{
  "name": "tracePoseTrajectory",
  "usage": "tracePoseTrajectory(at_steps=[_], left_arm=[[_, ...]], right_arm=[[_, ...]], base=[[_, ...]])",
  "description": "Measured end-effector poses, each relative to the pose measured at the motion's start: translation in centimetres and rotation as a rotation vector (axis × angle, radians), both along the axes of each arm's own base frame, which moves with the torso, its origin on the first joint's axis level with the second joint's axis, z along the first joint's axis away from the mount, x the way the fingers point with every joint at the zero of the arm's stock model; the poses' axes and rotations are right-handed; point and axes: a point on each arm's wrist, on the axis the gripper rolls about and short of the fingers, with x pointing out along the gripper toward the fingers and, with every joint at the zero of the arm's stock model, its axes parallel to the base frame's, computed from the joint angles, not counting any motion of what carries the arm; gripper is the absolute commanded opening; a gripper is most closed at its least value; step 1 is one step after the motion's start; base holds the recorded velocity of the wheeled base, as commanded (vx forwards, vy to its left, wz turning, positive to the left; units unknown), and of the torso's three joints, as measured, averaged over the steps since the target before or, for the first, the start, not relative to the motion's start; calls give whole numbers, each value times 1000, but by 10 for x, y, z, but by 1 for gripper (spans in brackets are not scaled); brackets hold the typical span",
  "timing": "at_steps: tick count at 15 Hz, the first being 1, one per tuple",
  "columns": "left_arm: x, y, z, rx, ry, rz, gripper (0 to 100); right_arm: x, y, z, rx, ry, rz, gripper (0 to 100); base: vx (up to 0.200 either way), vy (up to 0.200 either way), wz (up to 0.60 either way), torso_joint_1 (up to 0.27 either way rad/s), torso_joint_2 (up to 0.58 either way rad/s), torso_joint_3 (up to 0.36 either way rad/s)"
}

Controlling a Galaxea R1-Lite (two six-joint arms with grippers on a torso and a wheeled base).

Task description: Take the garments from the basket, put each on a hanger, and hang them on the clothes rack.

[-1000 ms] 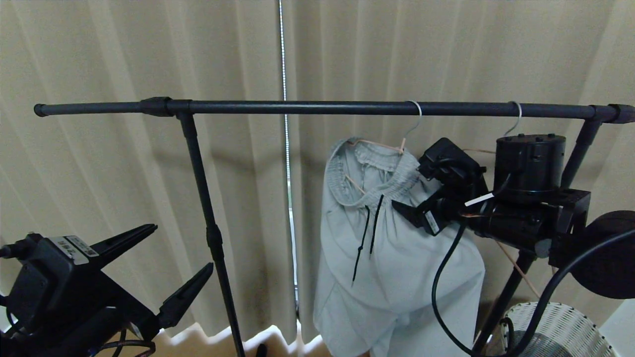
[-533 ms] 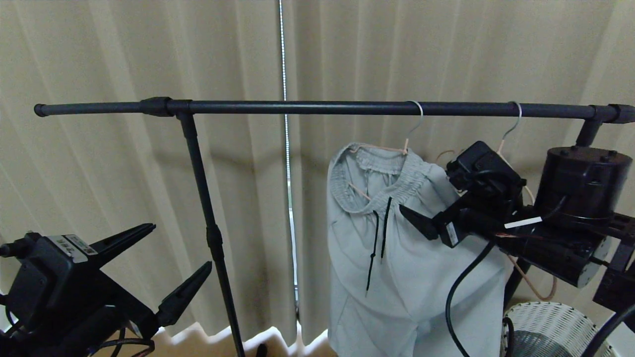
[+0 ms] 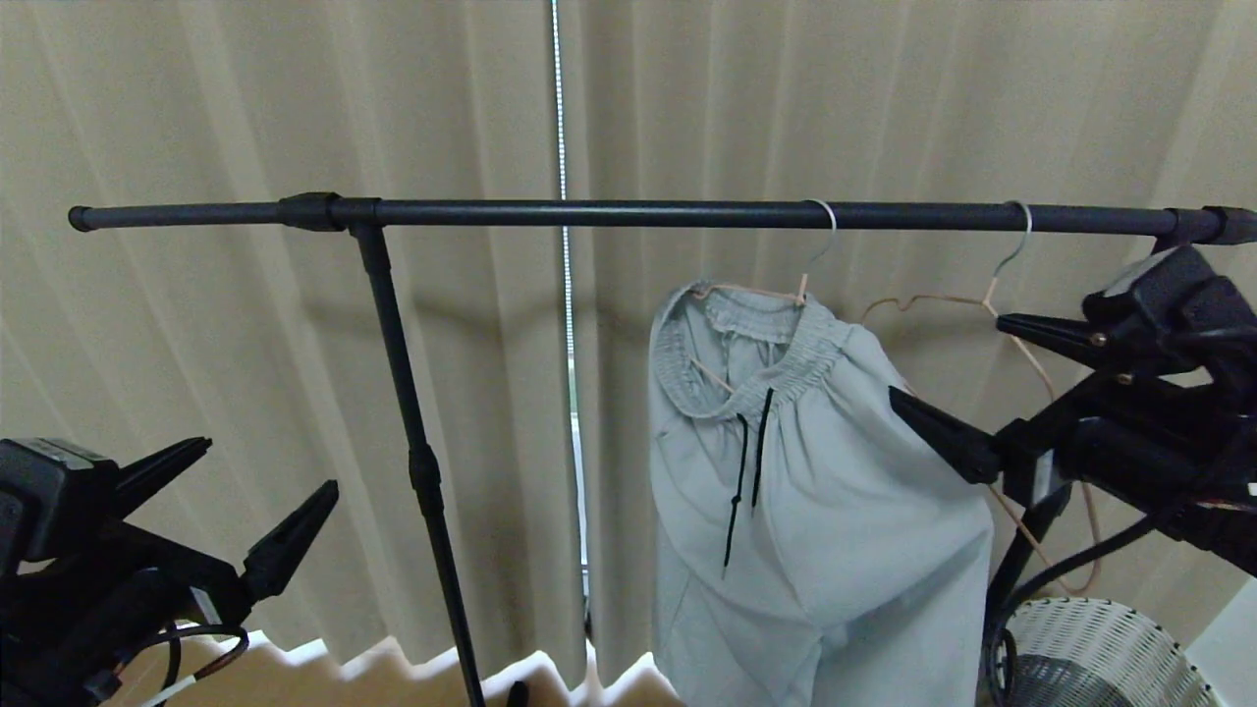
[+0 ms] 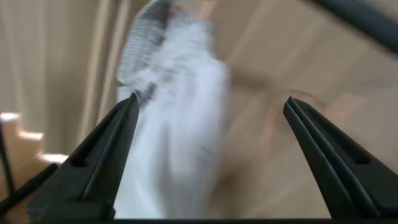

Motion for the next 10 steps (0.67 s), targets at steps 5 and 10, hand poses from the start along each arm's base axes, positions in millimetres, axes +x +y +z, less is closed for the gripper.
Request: tracePoseTrajectory(at_steps=[5, 10], left_arm=[[-20, 18, 3, -50, 27, 117, 100], [-12, 25, 14, -76, 155, 176, 100]], right_arm=[[-43, -44, -1, 4, -17, -146, 100], [-74, -65, -16, -23, -41, -229, 100]], base=[[0, 0, 0, 0, 0, 0], [0, 0, 0, 0, 0, 0]])
